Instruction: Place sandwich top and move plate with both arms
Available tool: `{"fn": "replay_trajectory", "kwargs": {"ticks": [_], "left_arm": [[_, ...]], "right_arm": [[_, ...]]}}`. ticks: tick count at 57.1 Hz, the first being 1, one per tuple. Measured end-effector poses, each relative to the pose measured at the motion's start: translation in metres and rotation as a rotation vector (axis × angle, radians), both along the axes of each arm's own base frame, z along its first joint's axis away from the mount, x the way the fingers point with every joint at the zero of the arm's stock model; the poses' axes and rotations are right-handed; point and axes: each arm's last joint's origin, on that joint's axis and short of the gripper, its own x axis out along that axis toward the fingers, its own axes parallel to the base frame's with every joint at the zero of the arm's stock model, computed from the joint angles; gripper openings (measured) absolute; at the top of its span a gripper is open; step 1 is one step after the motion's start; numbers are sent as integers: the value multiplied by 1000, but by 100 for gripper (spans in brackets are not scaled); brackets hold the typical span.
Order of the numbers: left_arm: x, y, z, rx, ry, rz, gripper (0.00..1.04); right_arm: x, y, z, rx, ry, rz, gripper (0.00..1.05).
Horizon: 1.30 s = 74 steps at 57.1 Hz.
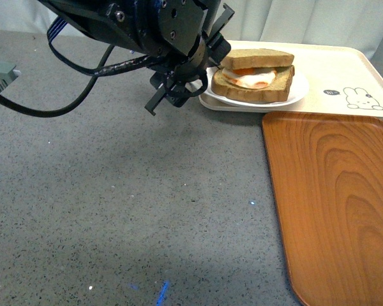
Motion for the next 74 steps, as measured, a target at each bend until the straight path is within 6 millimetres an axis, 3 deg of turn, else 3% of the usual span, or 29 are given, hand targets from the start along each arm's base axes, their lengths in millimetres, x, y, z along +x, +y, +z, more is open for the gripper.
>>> {"fn": "replay_trajectory", "kwargs": {"ticks": [9,14,22,28,33,35,44,53,60,74], "left_arm": [[-10,24,2,55,-26,31,74],[-27,55,6,232,-318,-32,59],[-87,126,24,576,-581,-100,35],[-140,177,38,739,-668,-112,17],[-184,210,34,801,-616,-147,4],[-200,217,30,817,-573,-146,4],[-277,220,31,825,-450,-218,4],[-324,220,53,844,-525,-188,4],[-337,220,58,857,-592,-157,4],[-338,220,59,861,-602,-155,4]], "right_arm": [[0,0,0,0,0,0,96],[0,0,0,0,0,0,96],[0,0,0,0,0,0,96],[0,0,0,0,0,0,96],[0,0,0,0,0,1,96],[0,0,0,0,0,0,96],[0,0,0,0,0,1,96],[0,0,0,0,0,-1,96],[0,0,0,0,0,1,96],[0,0,0,0,0,0,96]]}}
